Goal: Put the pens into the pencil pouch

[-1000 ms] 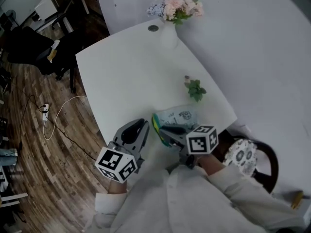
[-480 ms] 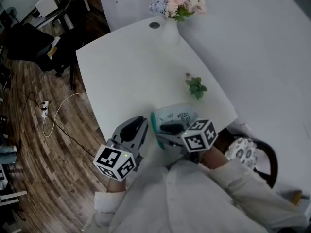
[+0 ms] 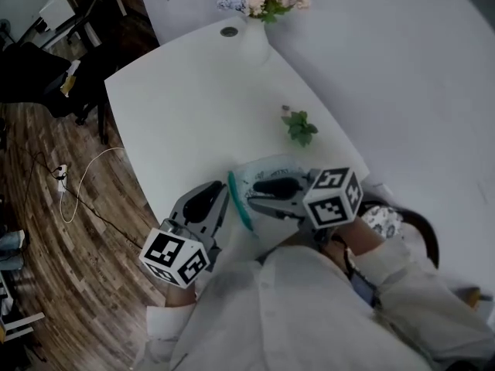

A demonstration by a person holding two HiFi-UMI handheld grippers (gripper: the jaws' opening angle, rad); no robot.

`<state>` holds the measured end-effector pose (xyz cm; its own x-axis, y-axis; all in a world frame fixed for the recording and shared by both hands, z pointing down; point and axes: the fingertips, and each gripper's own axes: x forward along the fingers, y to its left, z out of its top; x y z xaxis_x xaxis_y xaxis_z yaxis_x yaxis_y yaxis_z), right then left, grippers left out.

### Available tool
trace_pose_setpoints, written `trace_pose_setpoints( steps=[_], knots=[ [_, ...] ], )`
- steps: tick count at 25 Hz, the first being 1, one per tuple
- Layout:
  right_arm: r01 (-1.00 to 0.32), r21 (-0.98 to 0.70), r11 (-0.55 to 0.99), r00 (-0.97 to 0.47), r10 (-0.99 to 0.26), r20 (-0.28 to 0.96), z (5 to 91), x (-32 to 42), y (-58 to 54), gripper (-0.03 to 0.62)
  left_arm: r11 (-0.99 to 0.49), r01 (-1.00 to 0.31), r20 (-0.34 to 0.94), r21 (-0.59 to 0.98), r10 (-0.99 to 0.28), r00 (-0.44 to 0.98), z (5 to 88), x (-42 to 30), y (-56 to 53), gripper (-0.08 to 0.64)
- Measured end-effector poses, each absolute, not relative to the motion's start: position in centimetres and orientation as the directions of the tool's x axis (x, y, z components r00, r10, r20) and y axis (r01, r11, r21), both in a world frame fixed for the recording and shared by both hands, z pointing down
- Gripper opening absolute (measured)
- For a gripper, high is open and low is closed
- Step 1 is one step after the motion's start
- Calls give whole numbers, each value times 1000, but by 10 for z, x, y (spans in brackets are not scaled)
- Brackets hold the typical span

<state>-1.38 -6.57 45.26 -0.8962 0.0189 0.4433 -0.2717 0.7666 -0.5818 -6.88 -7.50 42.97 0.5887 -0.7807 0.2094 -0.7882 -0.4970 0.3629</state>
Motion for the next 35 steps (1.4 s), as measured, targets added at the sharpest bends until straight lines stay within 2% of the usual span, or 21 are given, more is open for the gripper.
trace_pose_setpoints(
  steps=[3, 5, 7, 14, 26, 35],
  knots=[
    [-261, -510, 819, -889, 2, 459, 435, -12, -69, 142, -517, -774, 199, 365, -769, 607, 423, -64, -72, 48],
    [-282, -450, 847, -881, -42, 472, 425, -10, -74, 58, -538, -762, 186, 361, -759, 624, 416, -59, -70, 48],
    [-302, -388, 871, -869, -85, 487, 417, -7, -79, 22, -554, -758, 182, 343, -753, 632, 411, -54, -69, 48],
    [-319, -109, 942, -788, -199, 583, 410, 6, -82, 9, -584, -757, 267, 291, -710, 651, 419, -38, -69, 37],
    [-404, -77, 912, -780, -299, 550, 400, 22, -85, 7, -599, -747, 346, 290, -662, 665, 438, -15, -70, 18],
    [-487, -93, 868, -775, -380, 506, 405, 28, -92, 6, -547, -787, 394, 287, -681, 617, 441, -18, -73, 11]
  ],
)
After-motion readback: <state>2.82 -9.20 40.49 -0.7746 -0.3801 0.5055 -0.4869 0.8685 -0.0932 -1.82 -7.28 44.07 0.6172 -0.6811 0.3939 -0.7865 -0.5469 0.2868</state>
